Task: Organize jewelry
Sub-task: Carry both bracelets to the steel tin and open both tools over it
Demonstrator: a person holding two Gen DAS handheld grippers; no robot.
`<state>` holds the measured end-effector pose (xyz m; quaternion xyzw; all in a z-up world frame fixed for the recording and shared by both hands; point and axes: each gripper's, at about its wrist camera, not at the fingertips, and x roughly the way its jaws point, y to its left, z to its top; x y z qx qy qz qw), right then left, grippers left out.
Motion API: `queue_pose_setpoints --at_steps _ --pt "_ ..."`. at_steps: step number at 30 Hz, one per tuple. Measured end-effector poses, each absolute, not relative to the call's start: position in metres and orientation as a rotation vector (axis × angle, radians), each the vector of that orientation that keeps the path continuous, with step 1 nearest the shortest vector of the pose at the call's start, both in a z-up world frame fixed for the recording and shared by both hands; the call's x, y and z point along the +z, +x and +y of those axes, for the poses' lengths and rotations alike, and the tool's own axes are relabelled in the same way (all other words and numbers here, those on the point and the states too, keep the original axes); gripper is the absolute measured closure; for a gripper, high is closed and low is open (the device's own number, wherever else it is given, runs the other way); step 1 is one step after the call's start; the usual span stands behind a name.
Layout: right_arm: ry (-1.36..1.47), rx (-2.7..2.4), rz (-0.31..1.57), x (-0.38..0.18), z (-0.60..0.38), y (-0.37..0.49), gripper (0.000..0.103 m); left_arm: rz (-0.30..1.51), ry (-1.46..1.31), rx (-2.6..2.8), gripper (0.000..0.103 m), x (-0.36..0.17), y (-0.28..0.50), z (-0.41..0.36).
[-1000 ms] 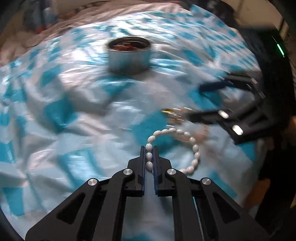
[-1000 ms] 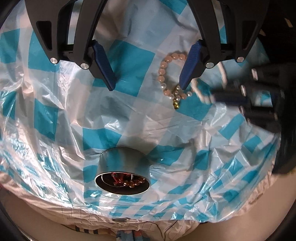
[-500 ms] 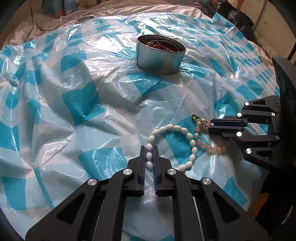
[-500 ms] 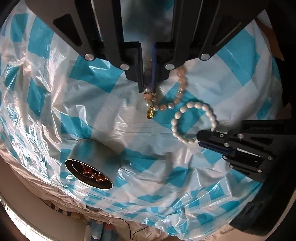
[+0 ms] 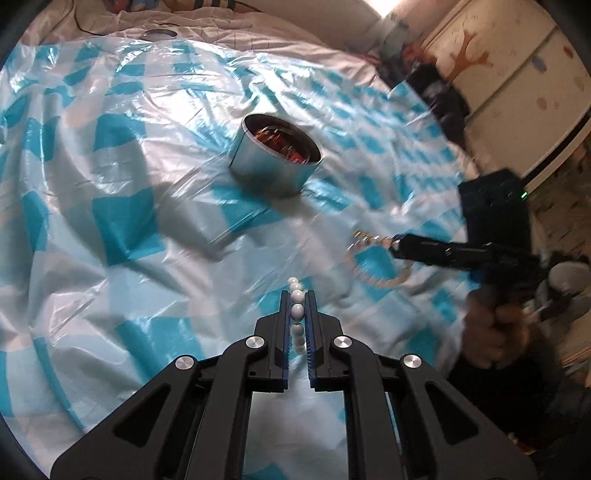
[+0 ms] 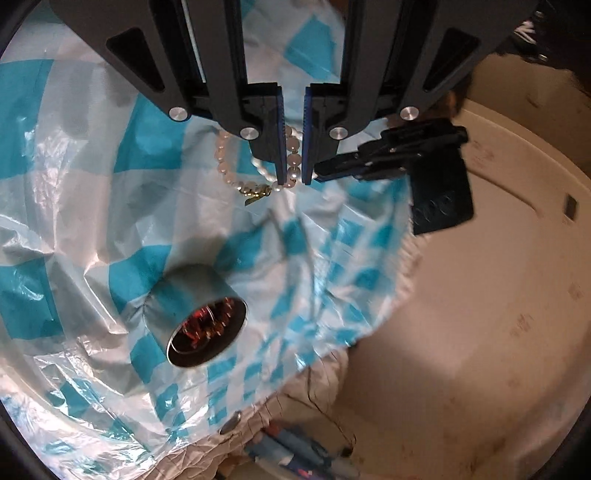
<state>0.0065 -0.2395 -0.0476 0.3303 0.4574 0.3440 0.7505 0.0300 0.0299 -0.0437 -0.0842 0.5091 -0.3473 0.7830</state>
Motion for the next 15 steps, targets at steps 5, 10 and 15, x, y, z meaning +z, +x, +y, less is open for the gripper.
queue_pose_setpoints --at_steps 5,10,15 --pt "0.802 0.769 0.972 -0.045 -0.249 0.010 0.095 1.079 -0.264 -0.800 0.097 -0.035 0.032 0.028" --pt "0.875 0.790 0.940 -0.041 -0.259 0.011 0.095 1.045 -0.294 -0.814 0.097 -0.022 0.036 0.024" --pt "0.908 0.792 0.897 -0.033 -0.266 0.017 0.095 1.004 -0.267 -0.785 0.097 -0.009 0.042 0.017"
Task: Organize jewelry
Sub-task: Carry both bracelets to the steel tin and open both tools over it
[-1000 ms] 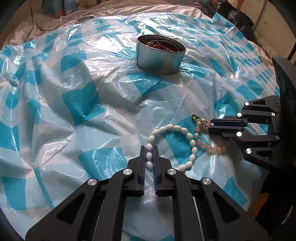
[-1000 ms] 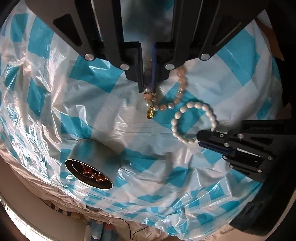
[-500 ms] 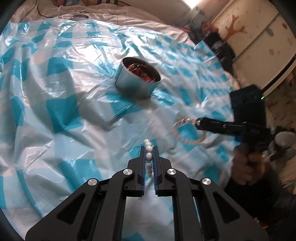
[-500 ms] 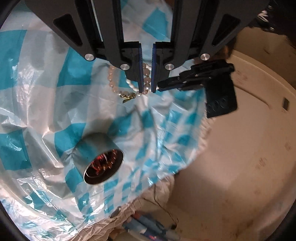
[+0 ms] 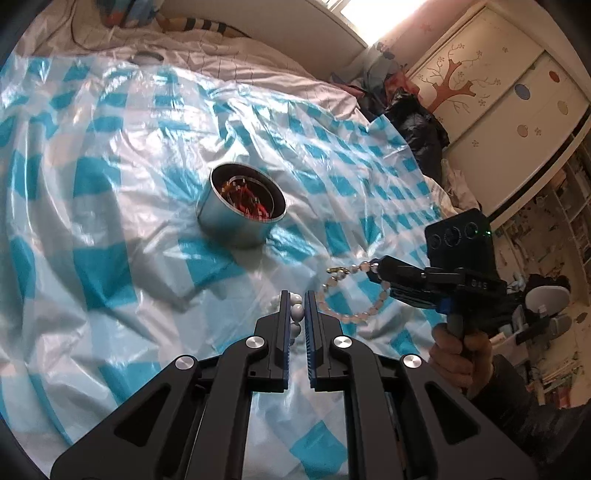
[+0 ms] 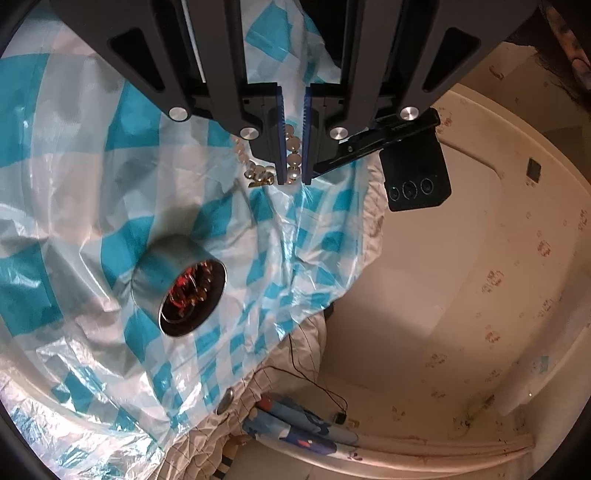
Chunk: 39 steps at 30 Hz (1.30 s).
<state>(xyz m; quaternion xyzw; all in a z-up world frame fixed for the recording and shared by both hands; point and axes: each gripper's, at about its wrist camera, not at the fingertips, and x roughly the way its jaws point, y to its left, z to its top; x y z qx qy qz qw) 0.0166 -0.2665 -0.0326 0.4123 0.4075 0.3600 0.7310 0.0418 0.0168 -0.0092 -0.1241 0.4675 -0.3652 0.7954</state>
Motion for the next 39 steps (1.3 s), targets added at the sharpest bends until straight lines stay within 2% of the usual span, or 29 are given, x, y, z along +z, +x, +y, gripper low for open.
queue_pose_setpoints --at_steps 16,28,31,35,39 --pt "0.995 0.773 0.792 -0.016 -0.292 0.054 0.094 0.911 -0.291 -0.806 0.097 0.021 0.085 -0.020" --pt "1.089 0.741 0.725 -0.024 -0.301 0.091 0.094 0.873 -0.340 -0.816 0.097 0.031 0.118 -0.048" --pt "1.086 0.720 0.715 -0.026 -0.296 0.103 0.094 0.885 -0.331 -0.772 0.096 0.020 0.137 -0.053" --pt "1.012 0.668 0.753 -0.031 -0.281 0.118 0.094 1.051 -0.244 -0.526 0.096 -0.035 0.172 -0.045" --pt "0.847 0.542 0.834 -0.041 -0.260 0.137 0.093 1.021 -0.252 -0.473 0.093 -0.027 0.176 -0.024"
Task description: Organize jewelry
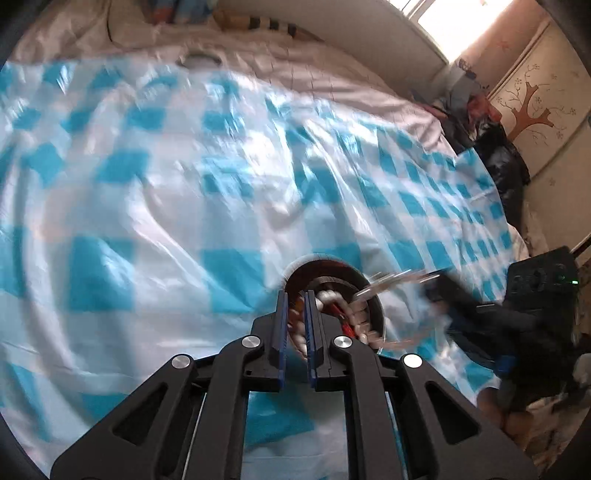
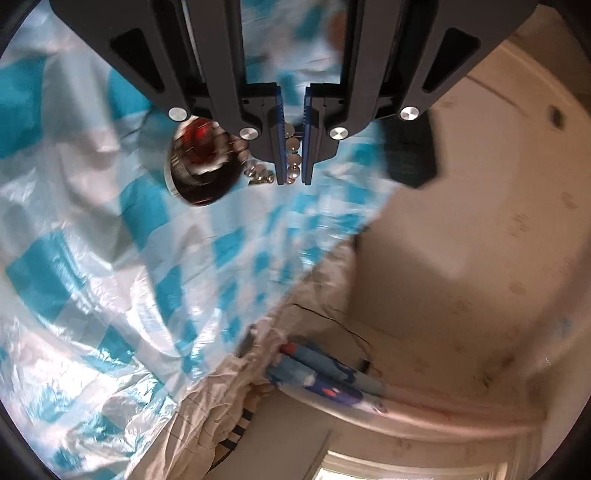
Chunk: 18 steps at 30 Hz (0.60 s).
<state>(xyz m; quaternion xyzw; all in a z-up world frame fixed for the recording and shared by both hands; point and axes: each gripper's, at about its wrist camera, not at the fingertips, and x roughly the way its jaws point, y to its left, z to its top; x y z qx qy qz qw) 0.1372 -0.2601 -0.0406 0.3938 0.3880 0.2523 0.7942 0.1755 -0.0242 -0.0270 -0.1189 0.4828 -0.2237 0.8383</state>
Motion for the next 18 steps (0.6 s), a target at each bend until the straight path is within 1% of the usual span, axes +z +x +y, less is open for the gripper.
queue_pose_setpoints --at_steps 1,3,4,6,7,8,9,10,11,12,13,14,16,18 --pt "0.819 0.534 0.864 -0.046 -0.254 0.141 0.092 1.001 -0.261 -0.473 0.092 -0.020 0.175 -0.019" --pt "0.734 0.473 0.923 -0.054 -0.245 0.142 0.077 0.963 -0.290 -0.466 0.084 -0.009 0.172 -0.007" --pt "0.700 0.434 0.925 -0.055 -0.244 0.140 0.068 0.951 -0.308 -0.463 0.081 -0.005 0.171 -0.001" --pt "0.658 0.371 0.912 -0.051 -0.248 0.134 0.066 0.944 -0.339 -0.468 0.077 -0.002 0.167 0.005" --pt "0.637 0.340 0.898 -0.046 -0.251 0.131 0.062 0.943 -0.341 -0.470 0.076 0.000 0.165 0.006" --pt "0.608 0.313 0.870 -0.037 -0.255 0.126 0.059 0.942 -0.335 -0.469 0.072 0.002 0.163 0.005" --pt "0.591 0.303 0.857 -0.033 -0.256 0.123 0.058 0.939 -0.327 -0.471 0.065 0.004 0.159 0.004" --pt "0.572 0.296 0.846 -0.028 -0.258 0.118 0.054 0.936 -0.324 -0.476 0.061 0.005 0.156 0.003" --pt "0.557 0.290 0.839 -0.024 -0.259 0.114 0.043 0.937 -0.316 -0.487 0.057 0.005 0.151 0.000" --pt "0.542 0.283 0.836 -0.021 -0.260 0.109 0.036 0.943 -0.300 -0.493 0.055 0.005 0.148 -0.003" --pt "0.533 0.283 0.835 -0.019 -0.261 0.104 0.032 0.948 -0.288 -0.496 0.054 0.004 0.143 -0.005" --pt "0.525 0.288 0.841 -0.019 -0.262 0.100 0.032 0.955 -0.267 -0.500 0.051 0.002 0.139 -0.008" --pt "0.497 0.286 0.867 -0.018 -0.262 0.093 0.032 0.966 -0.238 -0.505 0.050 -0.003 0.132 -0.012" --pt "0.463 0.275 0.886 -0.019 -0.263 0.084 0.029 0.970 -0.193 -0.489 0.047 -0.008 0.122 -0.014"
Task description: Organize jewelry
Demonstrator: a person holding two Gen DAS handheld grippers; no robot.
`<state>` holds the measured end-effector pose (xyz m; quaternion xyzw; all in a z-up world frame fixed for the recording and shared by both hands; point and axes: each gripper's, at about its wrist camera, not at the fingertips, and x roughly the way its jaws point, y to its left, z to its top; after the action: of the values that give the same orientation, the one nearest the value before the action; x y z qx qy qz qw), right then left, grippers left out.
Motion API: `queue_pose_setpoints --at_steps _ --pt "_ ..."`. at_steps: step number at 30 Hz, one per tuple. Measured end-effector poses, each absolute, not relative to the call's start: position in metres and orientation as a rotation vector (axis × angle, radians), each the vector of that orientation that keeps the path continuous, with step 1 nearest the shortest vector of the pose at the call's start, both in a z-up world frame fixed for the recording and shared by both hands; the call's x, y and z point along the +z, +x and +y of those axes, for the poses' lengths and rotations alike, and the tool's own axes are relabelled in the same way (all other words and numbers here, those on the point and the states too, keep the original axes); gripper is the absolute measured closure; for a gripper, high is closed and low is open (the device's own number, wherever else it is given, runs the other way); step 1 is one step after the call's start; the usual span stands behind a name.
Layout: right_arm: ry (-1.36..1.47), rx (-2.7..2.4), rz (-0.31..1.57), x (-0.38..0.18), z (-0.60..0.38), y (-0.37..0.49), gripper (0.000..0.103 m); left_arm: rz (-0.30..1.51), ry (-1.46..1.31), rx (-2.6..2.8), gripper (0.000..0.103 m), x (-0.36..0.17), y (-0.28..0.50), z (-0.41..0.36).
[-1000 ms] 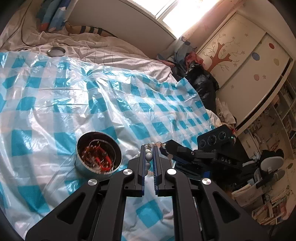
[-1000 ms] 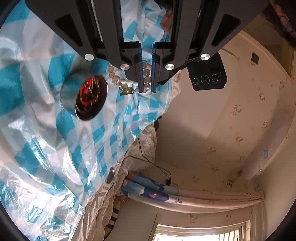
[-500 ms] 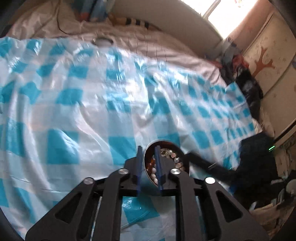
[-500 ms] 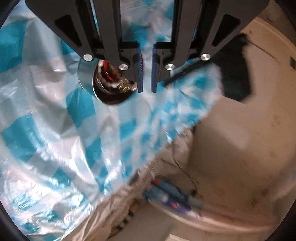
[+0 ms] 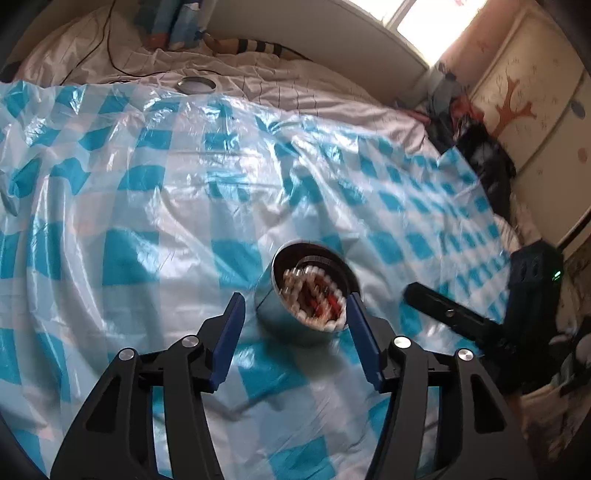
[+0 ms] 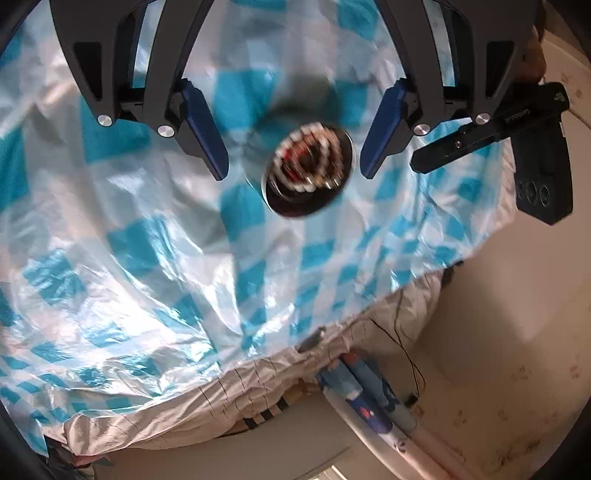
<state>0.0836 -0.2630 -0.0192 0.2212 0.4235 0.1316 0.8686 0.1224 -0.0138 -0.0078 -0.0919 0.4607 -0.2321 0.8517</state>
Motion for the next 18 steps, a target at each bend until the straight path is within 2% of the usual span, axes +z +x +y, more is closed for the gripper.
queue_pose_setpoints --at_steps 3,5,12,13,18 --pt "0.391 0.251 0.912 -0.021 -0.263 0.069 0.026 0.951 -0.113 -0.449 0.042 -0.014 0.106 -0.016" --pt "0.304 0.223 0.925 -0.022 -0.260 0.057 0.020 0.934 -0.078 -0.428 0.037 -0.016 0.096 -0.016" --pt "0.102 0.174 0.936 -0.027 -0.247 0.027 0.013 0.833 0.024 -0.317 0.022 -0.011 0.058 -0.001" --pt "0.086 0.174 0.934 -0.027 -0.245 0.023 0.011 0.821 0.034 -0.307 0.021 -0.009 0.053 0.002" --pt "0.058 0.184 0.932 -0.022 -0.233 0.016 0.011 0.787 0.079 -0.264 0.018 -0.001 0.024 0.016"
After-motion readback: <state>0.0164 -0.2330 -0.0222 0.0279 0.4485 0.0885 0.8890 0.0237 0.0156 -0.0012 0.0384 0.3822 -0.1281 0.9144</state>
